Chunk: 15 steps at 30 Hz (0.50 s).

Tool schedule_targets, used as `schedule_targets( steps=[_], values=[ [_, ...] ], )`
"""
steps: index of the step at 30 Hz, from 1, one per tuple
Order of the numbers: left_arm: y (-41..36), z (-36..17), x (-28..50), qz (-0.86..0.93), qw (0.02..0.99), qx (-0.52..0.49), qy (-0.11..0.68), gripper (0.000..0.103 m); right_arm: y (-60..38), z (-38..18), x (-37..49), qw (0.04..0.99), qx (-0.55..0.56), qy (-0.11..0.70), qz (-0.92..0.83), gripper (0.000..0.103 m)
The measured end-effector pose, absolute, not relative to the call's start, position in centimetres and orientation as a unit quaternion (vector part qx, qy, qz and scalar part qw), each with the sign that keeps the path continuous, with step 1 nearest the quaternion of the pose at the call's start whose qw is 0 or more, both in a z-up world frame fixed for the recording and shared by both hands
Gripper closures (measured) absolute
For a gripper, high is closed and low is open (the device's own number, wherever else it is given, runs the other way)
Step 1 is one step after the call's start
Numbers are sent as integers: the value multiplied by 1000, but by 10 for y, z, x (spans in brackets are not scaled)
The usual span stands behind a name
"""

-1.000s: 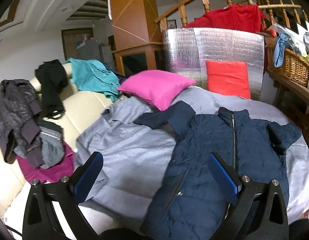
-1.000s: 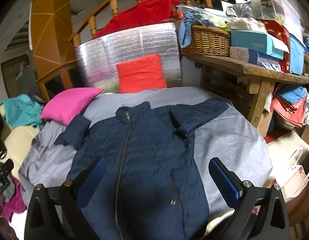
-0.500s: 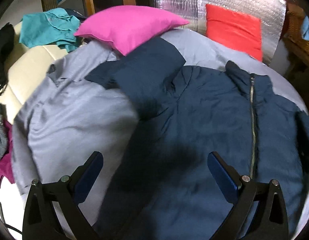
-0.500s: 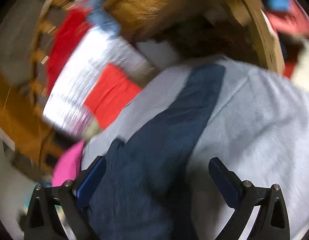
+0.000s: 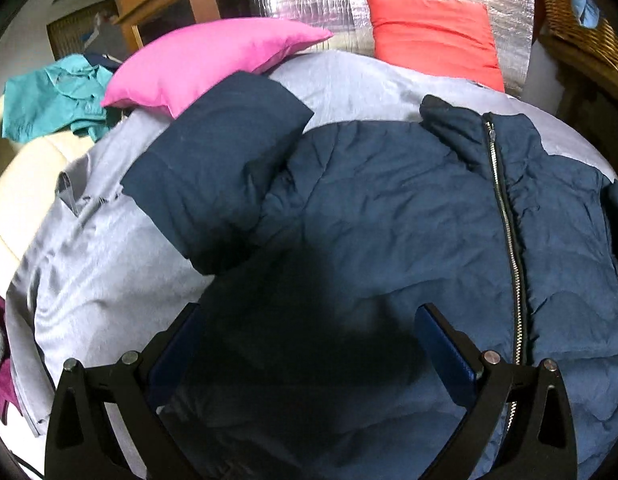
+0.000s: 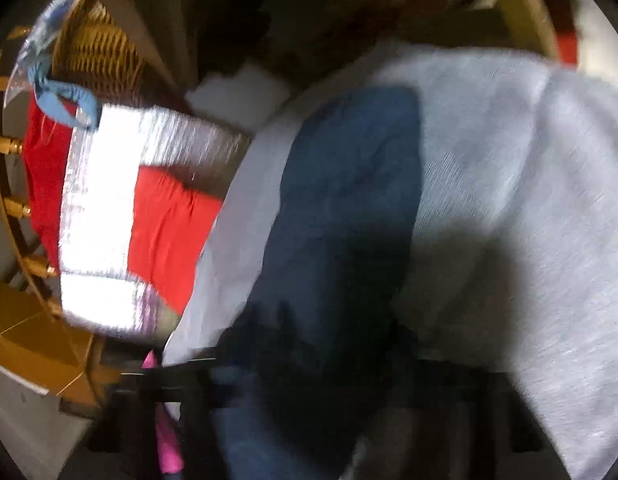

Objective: Fold large clothes

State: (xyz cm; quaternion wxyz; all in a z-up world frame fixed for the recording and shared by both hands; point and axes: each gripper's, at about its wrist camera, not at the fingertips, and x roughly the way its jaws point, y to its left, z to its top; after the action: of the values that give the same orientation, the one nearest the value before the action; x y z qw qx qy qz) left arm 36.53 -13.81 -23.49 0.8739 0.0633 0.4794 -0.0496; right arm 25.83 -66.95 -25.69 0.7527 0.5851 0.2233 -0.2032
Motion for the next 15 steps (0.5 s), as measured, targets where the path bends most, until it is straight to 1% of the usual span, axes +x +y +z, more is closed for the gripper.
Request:
schedule_targets(
  steps=[2, 5, 9, 12, 14, 15],
  values=[
    [-134, -232, 367, -43, 878, 59, 474, 0, -660, -250, 258, 762, 577, 211, -206, 79],
    [-125, -224, 367, -23, 885, 46, 463, 0, -627, -205, 263, 811, 524, 194, -171, 79],
    [-109, -210, 364, -9, 897, 33, 442, 0, -547, -154, 263, 854, 484, 179, -72, 79],
    [-99, -207, 361, 0, 902, 33, 431, 0, -483, -149, 271, 861, 467, 199, -13, 79],
    [-89, -207, 359, 4, 902, 31, 430, 0, -440, -165, 283, 854, 467, 230, 14, 78],
    [-85, -208, 359, 6, 902, 31, 432, 0, -423, -175, 290, 851, 463, 247, 17, 75]
  ],
)
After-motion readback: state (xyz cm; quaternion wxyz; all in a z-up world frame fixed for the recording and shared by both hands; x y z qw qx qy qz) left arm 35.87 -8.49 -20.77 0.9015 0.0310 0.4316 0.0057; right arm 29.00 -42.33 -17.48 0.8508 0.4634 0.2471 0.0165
